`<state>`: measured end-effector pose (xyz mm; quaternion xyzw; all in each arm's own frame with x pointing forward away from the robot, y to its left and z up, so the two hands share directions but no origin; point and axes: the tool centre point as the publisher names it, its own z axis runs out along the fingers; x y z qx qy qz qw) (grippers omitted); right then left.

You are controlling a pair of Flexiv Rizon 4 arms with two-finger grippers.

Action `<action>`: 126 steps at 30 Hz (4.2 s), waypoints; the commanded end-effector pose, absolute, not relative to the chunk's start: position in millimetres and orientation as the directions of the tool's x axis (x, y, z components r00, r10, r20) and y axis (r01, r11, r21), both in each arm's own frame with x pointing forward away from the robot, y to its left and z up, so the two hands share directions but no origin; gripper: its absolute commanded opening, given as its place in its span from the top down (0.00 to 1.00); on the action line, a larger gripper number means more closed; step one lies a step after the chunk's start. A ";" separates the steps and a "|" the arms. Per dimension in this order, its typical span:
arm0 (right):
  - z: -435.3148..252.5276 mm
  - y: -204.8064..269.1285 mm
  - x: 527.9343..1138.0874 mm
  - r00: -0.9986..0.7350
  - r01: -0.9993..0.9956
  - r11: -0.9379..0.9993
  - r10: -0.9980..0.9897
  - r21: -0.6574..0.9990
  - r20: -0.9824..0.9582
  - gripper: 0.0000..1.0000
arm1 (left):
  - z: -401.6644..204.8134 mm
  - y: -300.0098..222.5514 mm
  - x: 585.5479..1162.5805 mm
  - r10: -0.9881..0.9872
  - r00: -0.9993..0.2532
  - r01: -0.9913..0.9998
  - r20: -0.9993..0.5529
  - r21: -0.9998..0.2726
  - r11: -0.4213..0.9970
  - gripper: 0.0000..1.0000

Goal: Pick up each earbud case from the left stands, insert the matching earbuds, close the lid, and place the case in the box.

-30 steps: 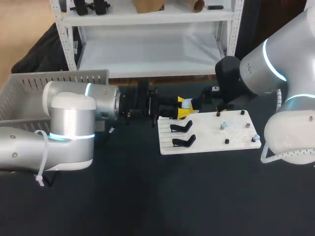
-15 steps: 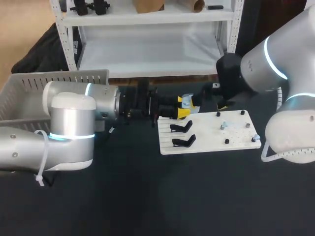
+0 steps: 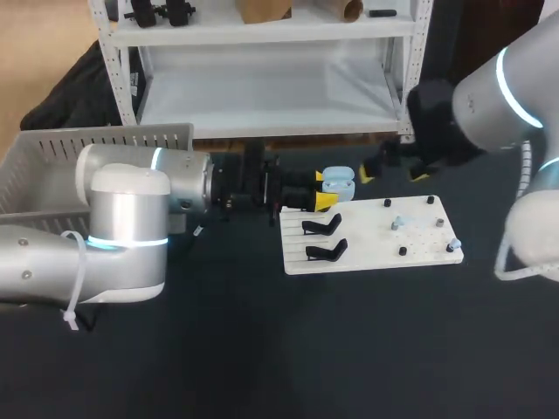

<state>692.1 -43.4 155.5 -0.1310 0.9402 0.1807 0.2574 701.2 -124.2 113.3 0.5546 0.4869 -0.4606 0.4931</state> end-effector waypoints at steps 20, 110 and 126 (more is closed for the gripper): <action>119.2 -131.4 634.6 -0.914 -0.213 0.977 -0.197 0.007 -0.355 0.00 | 112.4 -124.2 701.4 0.083 0.103 0.994 -0.991 0.100 -0.038 1.00; 20.2 -162.8 662.0 -0.864 -0.424 0.897 -0.442 -0.125 -0.241 0.87 | 112.4 -124.2 701.4 0.083 0.103 0.994 -0.991 0.100 -0.038 1.00; 42.3 -162.8 649.7 -0.862 -0.409 0.901 -0.433 -0.143 -0.263 1.00 | 112.4 -124.2 701.4 0.083 0.103 0.994 -0.991 0.100 -0.038 1.00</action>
